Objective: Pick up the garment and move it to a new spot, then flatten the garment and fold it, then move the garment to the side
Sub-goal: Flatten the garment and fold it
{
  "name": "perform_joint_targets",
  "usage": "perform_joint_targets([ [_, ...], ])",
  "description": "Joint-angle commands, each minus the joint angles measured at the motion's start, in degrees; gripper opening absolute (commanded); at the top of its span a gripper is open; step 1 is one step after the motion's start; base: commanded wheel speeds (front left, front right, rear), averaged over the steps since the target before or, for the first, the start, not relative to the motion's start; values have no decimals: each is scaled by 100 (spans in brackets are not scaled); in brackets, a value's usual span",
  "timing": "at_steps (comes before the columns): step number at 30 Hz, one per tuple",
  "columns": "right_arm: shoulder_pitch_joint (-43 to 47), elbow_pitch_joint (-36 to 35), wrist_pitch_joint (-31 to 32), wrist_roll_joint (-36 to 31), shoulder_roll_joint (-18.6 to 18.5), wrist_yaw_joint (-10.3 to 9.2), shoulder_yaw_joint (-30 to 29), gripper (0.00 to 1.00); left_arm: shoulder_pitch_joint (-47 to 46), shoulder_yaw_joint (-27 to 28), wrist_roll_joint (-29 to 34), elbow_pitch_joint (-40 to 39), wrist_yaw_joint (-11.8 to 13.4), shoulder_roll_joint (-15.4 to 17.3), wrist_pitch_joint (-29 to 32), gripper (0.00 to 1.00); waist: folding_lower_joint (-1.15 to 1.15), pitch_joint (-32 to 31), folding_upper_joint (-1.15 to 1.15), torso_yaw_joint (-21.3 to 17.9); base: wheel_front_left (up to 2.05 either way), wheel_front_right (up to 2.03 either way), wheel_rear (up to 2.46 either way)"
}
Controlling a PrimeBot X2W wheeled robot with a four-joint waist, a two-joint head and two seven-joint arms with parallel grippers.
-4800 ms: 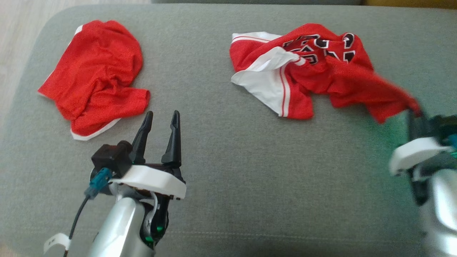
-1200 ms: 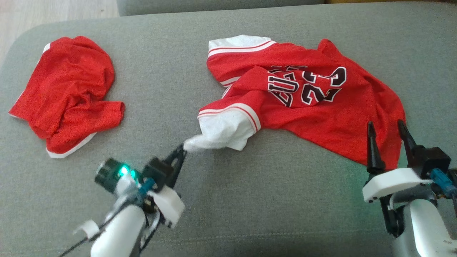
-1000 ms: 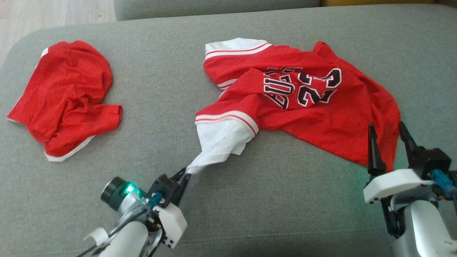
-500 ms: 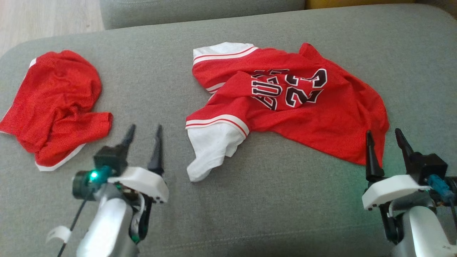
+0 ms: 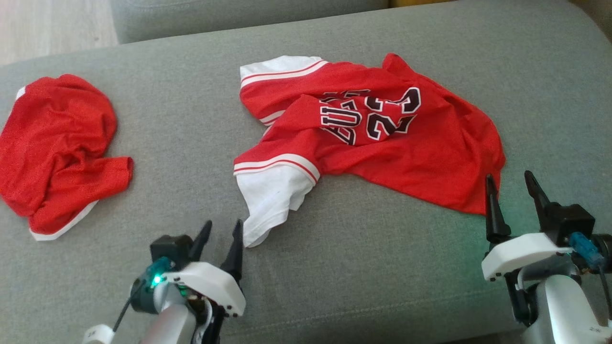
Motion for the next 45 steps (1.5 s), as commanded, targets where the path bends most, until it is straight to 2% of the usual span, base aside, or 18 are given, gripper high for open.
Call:
perform_joint_targets([
  [1,-89,-217,-10,14,-18,43,162,100,-266,86,-70,-30,-41,22,-68,100,0,30,0,-30,0,0,0],
  [7,-118,-214,-29,41,-18,43,159,100,-475,-251,-336,305,-122,11,-45,100,0,118,0,-94,0,0,0],
  [19,-193,-145,-85,92,-18,43,134,100,-748,-811,-811,711,-58,9,220,100,0,223,0,-170,0,0,0],
  [20,-199,-138,-91,93,-18,43,129,100,-766,-864,-835,745,-64,9,266,93,0,230,0,-174,0,0,0],
  [21,-206,-131,-98,96,-18,43,123,100,-782,-911,-865,773,-72,9,309,61,0,235,0,-178,0,0,0],
  [22,-212,-121,-105,97,-18,43,117,100,-796,-966,-889,803,-88,9,361,24,0,236,0,-181,0,0,0],
  [23,-219,-110,-110,99,-18,43,111,100,-807,-1018,-913,825,-109,9,400,0,0,236,0,-183,0,0,0],
  [30,-250,-32,-150,107,-18,43,90,100,-910,-1106,-1067,851,-94,9,324,0,0,216,0,-188,0,0,0],
  [34,-216,24,-177,132,-18,43,64,100,-1075,-821,-945,580,212,119,4,0,0,196,0,-184,0,0,0],
  [36,-186,65,-168,162,-18,43,58,100,-1126,-602,-833,289,385,205,-55,0,0,190,0,-192,0,0,0],
  [40,-179,224,-93,361,-18,43,100,100,-1046,30,-301,-844,711,392,-68,0,0,202,0,-229,0,0,0],
  [45,-287,640,33,747,-18,43,49,100,-727,575,200,-1801,741,372,-69,0,0,225,0,-243,0,0,0],
])
